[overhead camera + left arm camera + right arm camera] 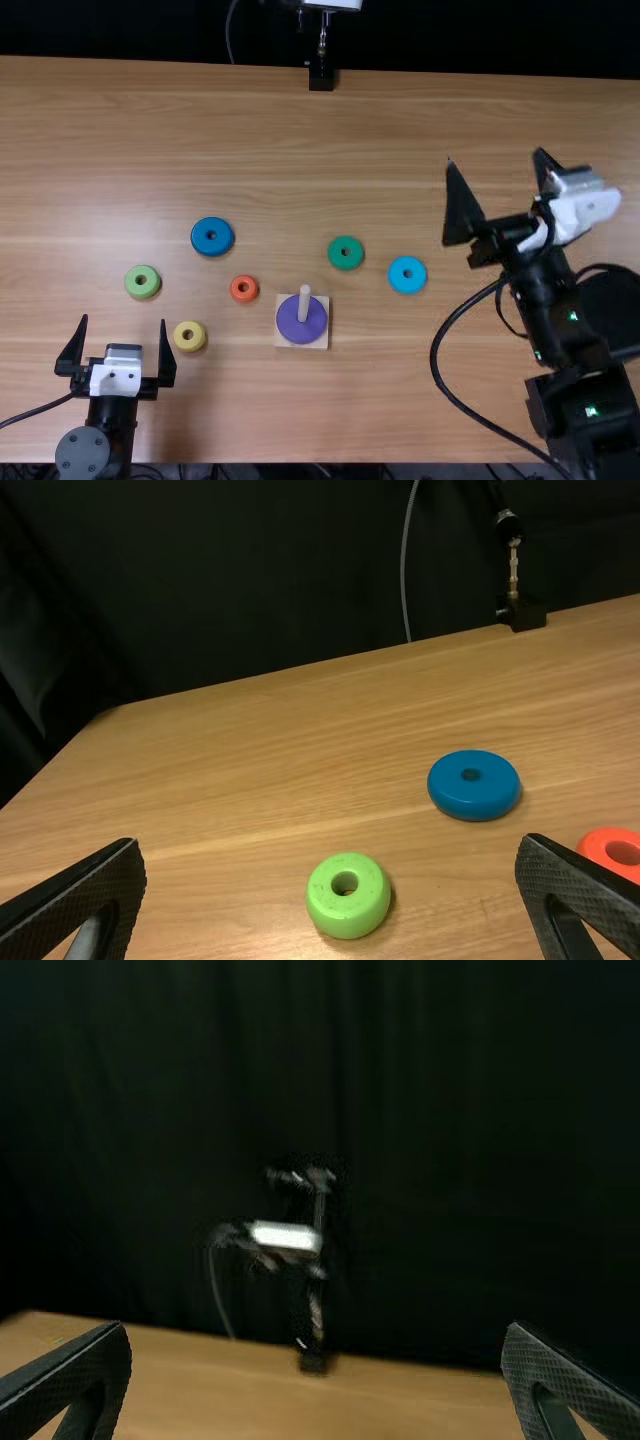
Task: Build the Hanoi tower: stack the rings onto the peg from bottom to top in this color order: purple, dark blue, light blue, dark green, light green, yellow, orange.
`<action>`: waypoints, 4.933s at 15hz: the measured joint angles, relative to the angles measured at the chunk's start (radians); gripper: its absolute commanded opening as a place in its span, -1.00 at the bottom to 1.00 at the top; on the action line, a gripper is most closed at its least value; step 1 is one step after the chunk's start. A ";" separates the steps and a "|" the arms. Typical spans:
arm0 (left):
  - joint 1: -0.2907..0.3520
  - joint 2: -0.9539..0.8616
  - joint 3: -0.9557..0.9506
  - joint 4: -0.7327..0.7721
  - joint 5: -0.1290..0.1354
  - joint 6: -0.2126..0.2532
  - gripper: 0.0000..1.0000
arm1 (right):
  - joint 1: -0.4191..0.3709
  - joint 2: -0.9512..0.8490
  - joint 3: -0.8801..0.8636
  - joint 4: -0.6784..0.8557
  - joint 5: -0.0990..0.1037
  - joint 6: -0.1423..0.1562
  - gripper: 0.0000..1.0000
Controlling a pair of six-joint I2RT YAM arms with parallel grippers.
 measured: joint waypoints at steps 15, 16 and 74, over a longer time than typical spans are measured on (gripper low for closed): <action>0.000 0.000 0.000 0.000 0.000 0.000 1.00 | -0.138 -0.940 -0.745 -0.007 0.000 0.000 1.00; 0.000 0.000 0.000 0.000 0.000 0.000 1.00 | -0.138 -0.953 -0.765 -0.008 0.001 -0.002 1.00; -0.089 0.772 0.648 -0.031 0.145 -0.066 1.00 | -0.146 -0.974 -0.970 -0.072 0.000 -0.056 1.00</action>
